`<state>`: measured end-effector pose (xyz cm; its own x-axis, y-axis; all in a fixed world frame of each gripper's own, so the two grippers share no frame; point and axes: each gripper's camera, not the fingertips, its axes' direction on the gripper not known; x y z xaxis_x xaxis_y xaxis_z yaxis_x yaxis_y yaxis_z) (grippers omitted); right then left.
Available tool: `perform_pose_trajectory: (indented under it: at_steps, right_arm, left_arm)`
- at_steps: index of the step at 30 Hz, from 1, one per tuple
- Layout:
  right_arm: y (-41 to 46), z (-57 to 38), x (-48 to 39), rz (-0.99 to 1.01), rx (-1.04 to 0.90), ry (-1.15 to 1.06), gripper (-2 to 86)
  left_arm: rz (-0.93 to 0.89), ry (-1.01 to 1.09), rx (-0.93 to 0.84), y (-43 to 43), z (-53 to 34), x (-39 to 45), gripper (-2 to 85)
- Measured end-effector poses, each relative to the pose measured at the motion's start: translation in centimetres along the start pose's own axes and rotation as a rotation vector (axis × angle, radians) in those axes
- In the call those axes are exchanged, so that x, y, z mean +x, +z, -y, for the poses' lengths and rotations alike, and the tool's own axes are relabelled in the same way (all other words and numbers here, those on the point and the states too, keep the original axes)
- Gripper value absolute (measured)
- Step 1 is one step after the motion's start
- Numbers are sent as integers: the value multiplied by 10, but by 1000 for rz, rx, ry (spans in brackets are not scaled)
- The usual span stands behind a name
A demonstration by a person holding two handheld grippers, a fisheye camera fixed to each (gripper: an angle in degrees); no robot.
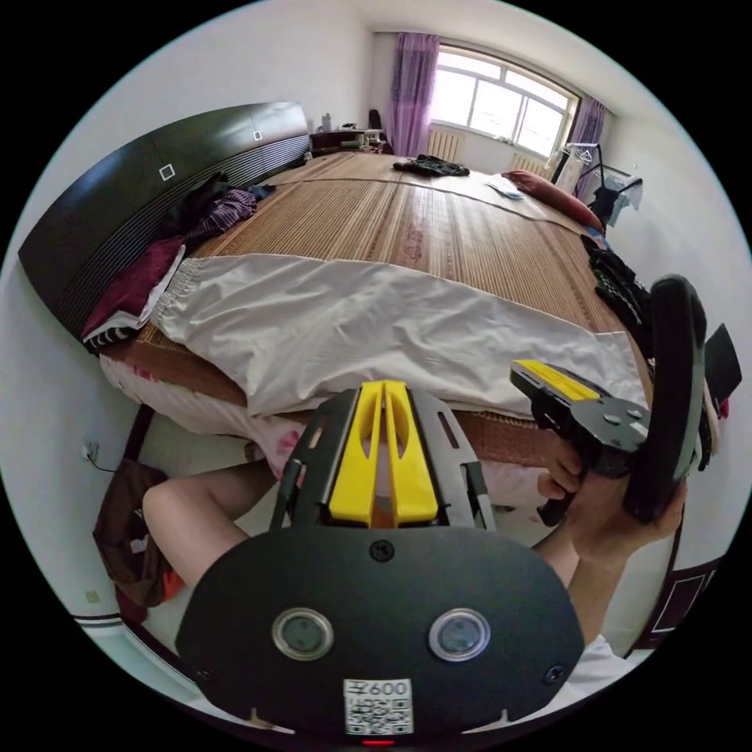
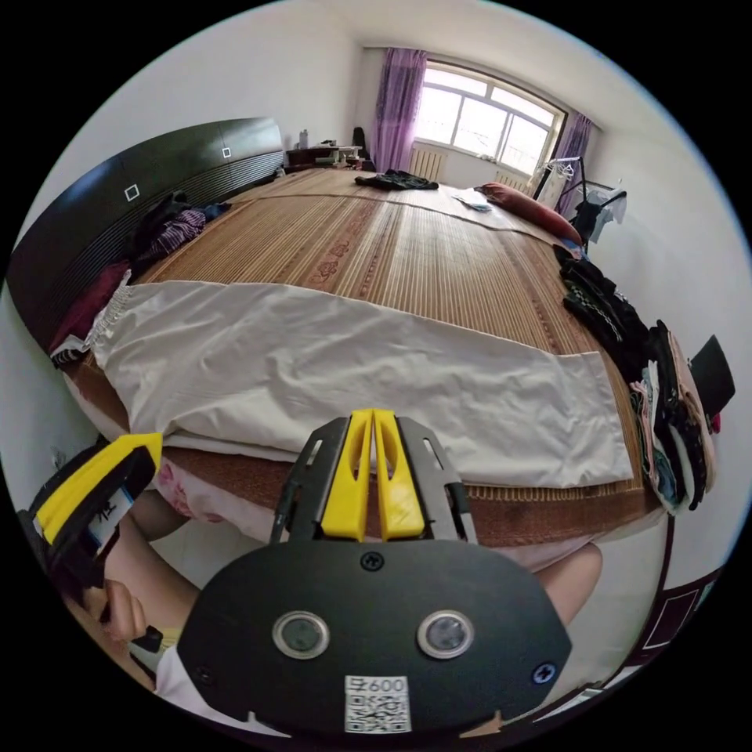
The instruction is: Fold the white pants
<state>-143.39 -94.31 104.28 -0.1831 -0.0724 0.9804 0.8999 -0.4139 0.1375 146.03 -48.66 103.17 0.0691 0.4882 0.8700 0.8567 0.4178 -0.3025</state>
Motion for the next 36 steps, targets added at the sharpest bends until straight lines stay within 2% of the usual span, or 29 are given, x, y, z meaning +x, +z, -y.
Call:
perform_pose_trajectory:
  at_steps: [5,11,16,21,25,28,32,36]
  right_arm:
    - [-35,-9,-4,-65,41,14,17]
    - [-82,-16,2,-91,94,46,-7]
    - [-103,-16,27,75,69,96,-8]
    - [-113,-21,47,8,70,157,-8]
    - [-121,-25,60,4,62,189,-8]
    - [-125,-31,76,-26,65,310,-8]
    - [-137,-38,76,121,87,210,-8]
    - [-143,-43,69,47,103,192,-8]
  left_arm:
    - [148,-54,112,10,-20,28,8]
    - [6,85,176,37,-42,58,6]
    - [43,140,194,72,-61,81,4]
    - [-4,140,153,107,-69,88,2]
    - [42,163,183,126,-76,92,2]
    - [75,163,183,138,-78,92,3]
    - [59,161,169,150,-80,85,3]
    - [75,167,169,156,-78,79,3]
